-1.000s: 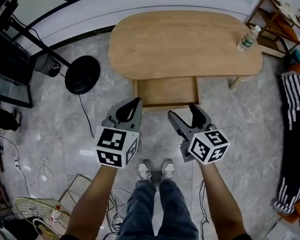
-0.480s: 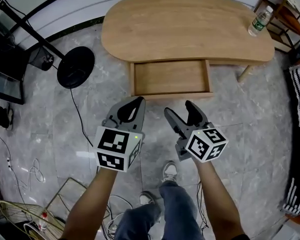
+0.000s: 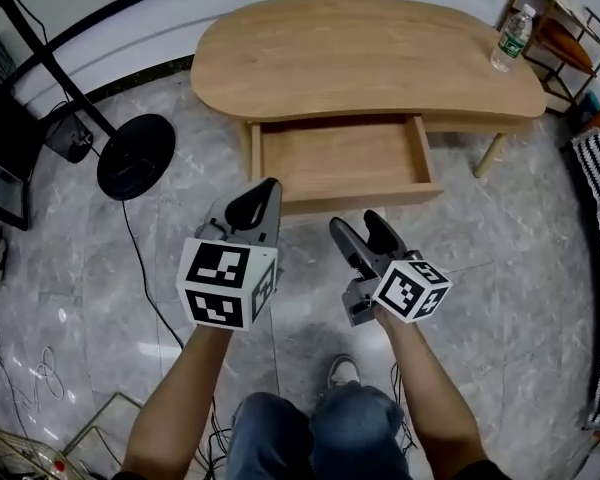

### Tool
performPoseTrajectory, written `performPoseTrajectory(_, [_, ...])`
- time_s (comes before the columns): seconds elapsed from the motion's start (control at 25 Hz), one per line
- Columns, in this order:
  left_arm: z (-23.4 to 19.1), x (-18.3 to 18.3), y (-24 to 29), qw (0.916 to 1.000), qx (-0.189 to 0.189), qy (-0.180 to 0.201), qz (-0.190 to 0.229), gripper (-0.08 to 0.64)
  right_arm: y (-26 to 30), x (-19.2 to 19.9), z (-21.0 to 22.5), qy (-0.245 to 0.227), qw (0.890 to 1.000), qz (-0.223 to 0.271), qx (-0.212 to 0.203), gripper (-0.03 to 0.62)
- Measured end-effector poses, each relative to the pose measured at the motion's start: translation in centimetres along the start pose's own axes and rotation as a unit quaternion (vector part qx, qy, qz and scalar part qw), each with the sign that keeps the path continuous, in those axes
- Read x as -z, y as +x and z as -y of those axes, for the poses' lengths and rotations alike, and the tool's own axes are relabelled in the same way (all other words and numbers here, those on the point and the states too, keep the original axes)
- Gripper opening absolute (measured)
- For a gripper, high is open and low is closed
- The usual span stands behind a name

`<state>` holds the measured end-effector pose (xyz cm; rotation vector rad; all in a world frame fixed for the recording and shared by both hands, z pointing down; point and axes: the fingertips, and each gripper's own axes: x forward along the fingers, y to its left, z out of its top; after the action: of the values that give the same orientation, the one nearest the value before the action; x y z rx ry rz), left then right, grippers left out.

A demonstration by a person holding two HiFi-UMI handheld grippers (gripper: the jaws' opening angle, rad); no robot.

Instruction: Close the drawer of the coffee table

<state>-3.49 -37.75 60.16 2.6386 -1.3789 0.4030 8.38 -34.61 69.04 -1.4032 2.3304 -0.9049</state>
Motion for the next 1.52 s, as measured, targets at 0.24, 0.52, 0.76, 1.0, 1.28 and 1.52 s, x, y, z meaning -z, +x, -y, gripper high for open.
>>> performPoseTrajectory(0.24, [-1.0,0.8,0.2,0.9993,-0.011,0.019,0.032,0.003,0.7,2.4,2.4,0.035,0.999,0.028,-0.013,0.391])
performPoseTrajectory(0.52, [-1.3,1.3,-0.1,0.9982,-0.010,0.019,0.057,0.003,1.7,3.9,5.7,0.149,0.985,0.085,-0.027,0.463])
performPoseTrajectory(0.76, [-2.0,1.7,0.0,0.9977,-0.015,0.031,0.058,0.003,2.9,3.9,7.3,0.185,0.975,0.115,-0.046,0.465])
performPoseTrajectory(1.0, [-3.8,2.1,-0.5,0.9972,-0.039,0.030,0.056,0.003,3.4,3.6,9.1,0.206,0.970,0.125,-0.027,0.435])
performPoseTrajectory(1.28, [-4.9,2.1,-1.3,0.9968,-0.049,0.016,0.062,0.003,3.8,2.6,7.7,0.247,0.959,0.128,-0.052,0.408])
performPoseTrajectory(1.52, [-4.9,1.8,-1.4,0.9964,-0.050,0.006,0.068,0.003,3.6,1.8,6.5,0.278,0.953,0.116,-0.032,0.443])
